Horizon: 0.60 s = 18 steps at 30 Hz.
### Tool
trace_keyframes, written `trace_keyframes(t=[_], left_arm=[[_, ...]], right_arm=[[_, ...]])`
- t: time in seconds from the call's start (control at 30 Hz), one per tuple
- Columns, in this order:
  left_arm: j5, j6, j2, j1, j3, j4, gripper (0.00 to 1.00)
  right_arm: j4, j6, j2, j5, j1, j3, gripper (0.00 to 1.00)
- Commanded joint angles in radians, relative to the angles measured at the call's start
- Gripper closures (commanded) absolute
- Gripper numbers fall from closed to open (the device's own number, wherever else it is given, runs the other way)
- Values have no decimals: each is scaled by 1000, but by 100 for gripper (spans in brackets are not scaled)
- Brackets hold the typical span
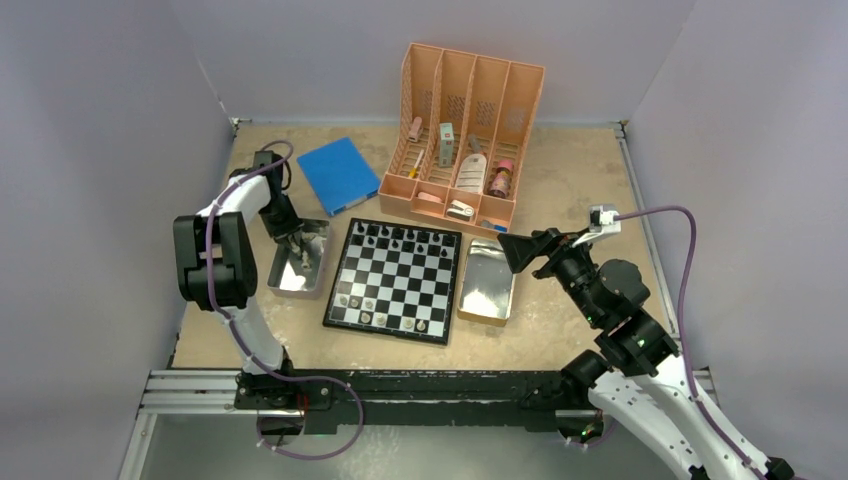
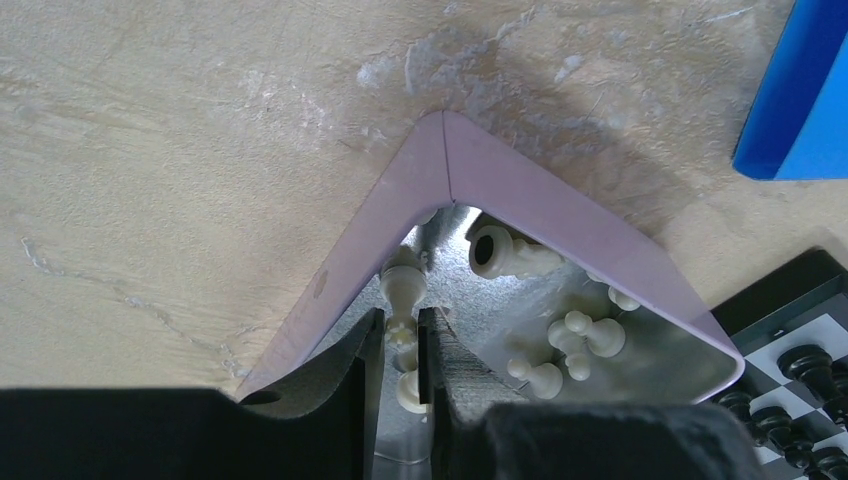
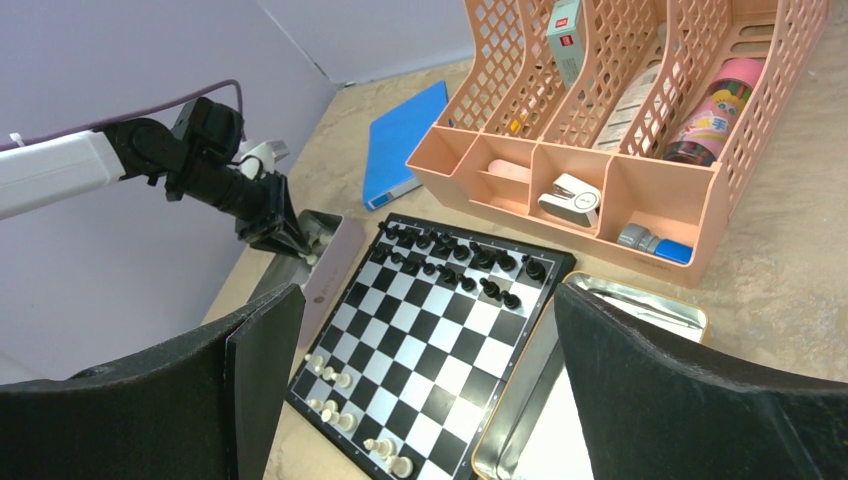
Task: Set up the chess pieces on the board
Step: Pick up the chess piece from the storage box.
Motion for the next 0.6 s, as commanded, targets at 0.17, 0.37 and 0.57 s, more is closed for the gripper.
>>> trace_keyframes(t=[0.17, 0.37, 0.57], left_arm=[[3, 20, -18, 7, 13, 1, 89], [37, 19, -52, 5, 4, -4, 91], [54, 13, -89, -15, -7, -15, 92]], right_arm=[[51, -8, -3, -14, 3, 0, 2], [52, -8, 4, -14, 3, 1, 2], [46, -11, 8, -5, 3, 6, 2]])
